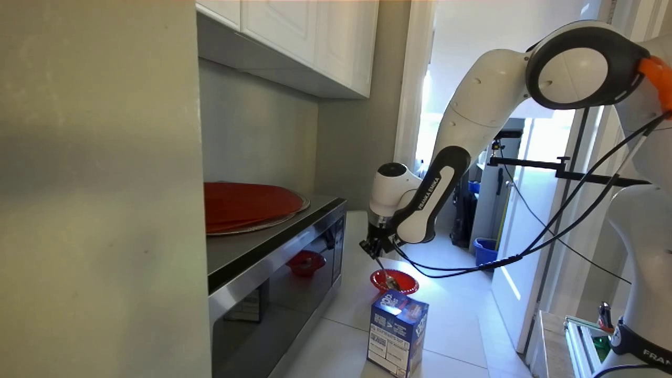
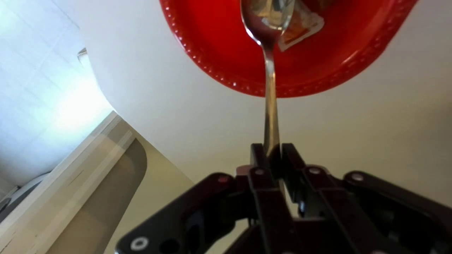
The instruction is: Use the silver spoon to stir the contents in the red bowl.
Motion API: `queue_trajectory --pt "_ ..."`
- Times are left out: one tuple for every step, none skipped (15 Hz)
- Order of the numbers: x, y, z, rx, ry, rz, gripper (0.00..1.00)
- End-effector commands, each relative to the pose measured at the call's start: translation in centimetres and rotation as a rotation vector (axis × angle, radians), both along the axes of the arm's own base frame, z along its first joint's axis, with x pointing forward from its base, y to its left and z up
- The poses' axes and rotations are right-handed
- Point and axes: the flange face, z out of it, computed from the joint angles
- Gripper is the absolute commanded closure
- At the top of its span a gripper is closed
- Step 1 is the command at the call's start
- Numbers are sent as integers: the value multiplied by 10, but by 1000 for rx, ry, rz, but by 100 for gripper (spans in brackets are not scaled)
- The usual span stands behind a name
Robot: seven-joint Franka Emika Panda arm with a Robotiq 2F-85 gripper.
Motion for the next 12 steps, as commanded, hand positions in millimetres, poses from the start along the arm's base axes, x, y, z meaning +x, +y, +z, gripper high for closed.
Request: queue_trajectory --pt "8 19 2 40 -6 14 96" --pt "11 22 1 41 -7 19 96" --pt "14 25 -1 42 -10 24 96" --pt "18 25 -2 40 -16 26 96" --pt "21 25 -2 37 -21 27 96" --pt "24 23 -1 35 -27 23 96" --pt "27 20 1 30 -34 19 96" --pt "28 16 3 28 -39 13 96" --pt "29 10 5 18 -45 5 96" --pt "27 3 6 11 -46 -4 96" --pt "23 -3 5 1 -39 -11 96" --pt "20 -9 4 -7 -33 -18 96"
